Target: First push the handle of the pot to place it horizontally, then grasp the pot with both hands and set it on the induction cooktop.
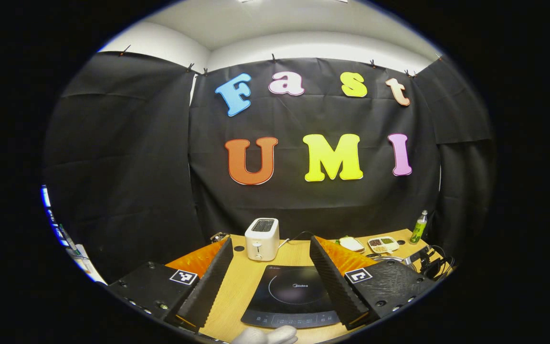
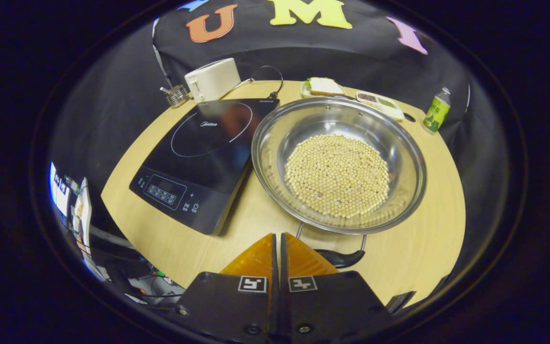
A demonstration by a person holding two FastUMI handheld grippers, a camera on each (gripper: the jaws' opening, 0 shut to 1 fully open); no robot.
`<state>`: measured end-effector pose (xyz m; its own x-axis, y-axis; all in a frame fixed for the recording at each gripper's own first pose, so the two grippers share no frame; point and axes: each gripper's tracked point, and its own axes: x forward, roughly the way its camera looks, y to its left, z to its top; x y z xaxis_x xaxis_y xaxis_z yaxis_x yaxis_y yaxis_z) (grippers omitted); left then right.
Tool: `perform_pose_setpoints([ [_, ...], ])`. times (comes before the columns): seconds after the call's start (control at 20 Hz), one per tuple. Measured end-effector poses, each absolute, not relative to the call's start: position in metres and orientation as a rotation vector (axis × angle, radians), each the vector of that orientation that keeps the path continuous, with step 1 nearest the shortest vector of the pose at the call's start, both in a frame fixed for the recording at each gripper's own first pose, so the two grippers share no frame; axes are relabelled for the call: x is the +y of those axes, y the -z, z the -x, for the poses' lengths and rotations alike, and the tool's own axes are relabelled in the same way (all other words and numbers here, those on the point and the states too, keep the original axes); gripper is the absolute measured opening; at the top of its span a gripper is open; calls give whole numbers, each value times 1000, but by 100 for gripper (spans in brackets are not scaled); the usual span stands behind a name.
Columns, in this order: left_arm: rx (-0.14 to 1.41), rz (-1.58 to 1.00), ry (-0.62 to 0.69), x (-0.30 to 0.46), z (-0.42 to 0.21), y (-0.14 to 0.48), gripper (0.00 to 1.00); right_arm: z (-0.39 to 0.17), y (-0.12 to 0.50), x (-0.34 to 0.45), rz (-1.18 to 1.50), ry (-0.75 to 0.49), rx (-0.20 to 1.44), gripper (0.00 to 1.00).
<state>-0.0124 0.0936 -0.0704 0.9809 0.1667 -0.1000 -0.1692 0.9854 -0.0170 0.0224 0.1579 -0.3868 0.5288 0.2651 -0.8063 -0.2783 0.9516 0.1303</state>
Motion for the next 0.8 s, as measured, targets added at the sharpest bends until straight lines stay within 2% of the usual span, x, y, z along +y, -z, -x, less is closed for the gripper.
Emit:
perform_pose_setpoints([
  [0.2, 101, 28, -170, 92, 13, 71, 96, -20, 389, 153, 12, -321, 963, 4],
  [0.8, 93, 35, -159, 85, 9, 69, 96, -17, 395, 117, 22, -263, 978, 0],
])
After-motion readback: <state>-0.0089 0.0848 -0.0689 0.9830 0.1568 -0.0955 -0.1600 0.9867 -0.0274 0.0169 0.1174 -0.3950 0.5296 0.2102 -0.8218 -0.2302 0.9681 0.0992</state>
